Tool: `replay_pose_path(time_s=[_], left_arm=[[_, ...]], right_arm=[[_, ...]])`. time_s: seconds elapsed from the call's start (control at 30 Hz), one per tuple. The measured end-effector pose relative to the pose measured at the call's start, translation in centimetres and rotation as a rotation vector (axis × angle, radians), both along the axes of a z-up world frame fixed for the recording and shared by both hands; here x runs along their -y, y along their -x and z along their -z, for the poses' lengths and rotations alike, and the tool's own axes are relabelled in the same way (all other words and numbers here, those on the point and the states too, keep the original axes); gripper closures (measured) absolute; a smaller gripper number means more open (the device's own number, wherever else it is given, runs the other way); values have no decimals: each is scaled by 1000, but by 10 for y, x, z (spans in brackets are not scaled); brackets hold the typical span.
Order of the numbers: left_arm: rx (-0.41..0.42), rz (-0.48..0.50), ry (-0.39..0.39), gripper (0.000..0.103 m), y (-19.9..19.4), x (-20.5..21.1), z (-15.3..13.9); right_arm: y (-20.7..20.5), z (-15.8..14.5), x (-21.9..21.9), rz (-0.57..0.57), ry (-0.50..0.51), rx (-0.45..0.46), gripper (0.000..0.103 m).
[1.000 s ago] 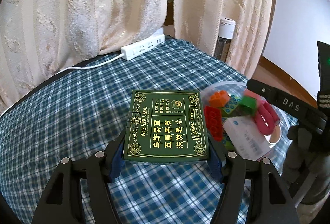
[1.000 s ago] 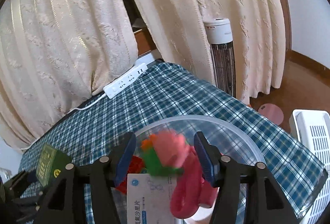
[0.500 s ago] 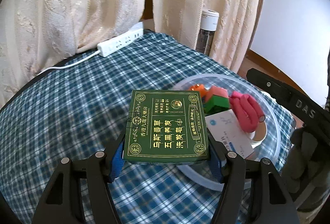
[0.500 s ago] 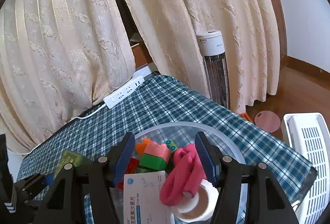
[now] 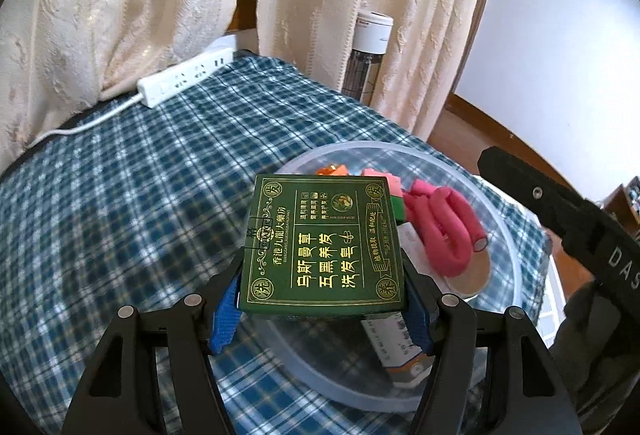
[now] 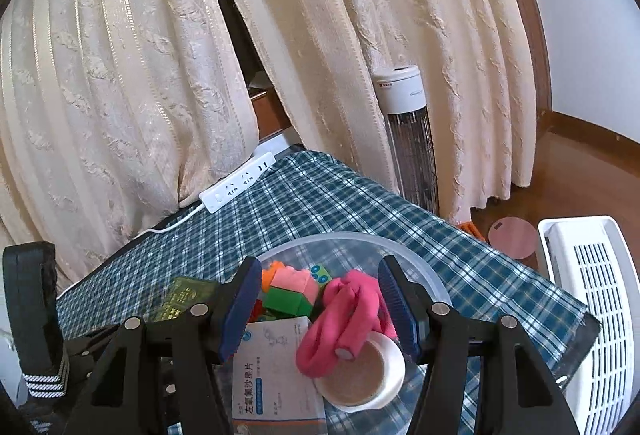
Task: Organize objects
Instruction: 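Open both grippers to drop the green box and block into the bowl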
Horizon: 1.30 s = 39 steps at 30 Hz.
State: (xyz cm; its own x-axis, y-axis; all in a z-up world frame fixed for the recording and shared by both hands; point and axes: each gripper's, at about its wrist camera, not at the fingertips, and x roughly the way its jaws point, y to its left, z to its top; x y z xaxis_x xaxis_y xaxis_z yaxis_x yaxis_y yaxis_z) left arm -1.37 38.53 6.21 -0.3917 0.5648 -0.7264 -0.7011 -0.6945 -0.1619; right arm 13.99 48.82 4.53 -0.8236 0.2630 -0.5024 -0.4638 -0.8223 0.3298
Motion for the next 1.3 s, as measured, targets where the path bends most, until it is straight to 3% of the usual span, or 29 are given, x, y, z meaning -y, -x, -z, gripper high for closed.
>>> replay_pose_path(time_s=[0.4, 0.67, 1.03, 1.3], left_arm=[[41, -1, -39, 33, 2, 6, -3], [12, 2, -70, 34, -7, 21, -17], [-46, -149, -79, 34, 8, 53, -25], [-35, -167, -25, 33, 16, 45, -7]], right_arm=[[-7, 6, -2, 10, 18, 13, 39], [-8, 9, 1, 4, 23, 18, 39], [-11, 10, 1, 7, 32, 17, 39], [-13, 10, 1, 7, 33, 18, 39]])
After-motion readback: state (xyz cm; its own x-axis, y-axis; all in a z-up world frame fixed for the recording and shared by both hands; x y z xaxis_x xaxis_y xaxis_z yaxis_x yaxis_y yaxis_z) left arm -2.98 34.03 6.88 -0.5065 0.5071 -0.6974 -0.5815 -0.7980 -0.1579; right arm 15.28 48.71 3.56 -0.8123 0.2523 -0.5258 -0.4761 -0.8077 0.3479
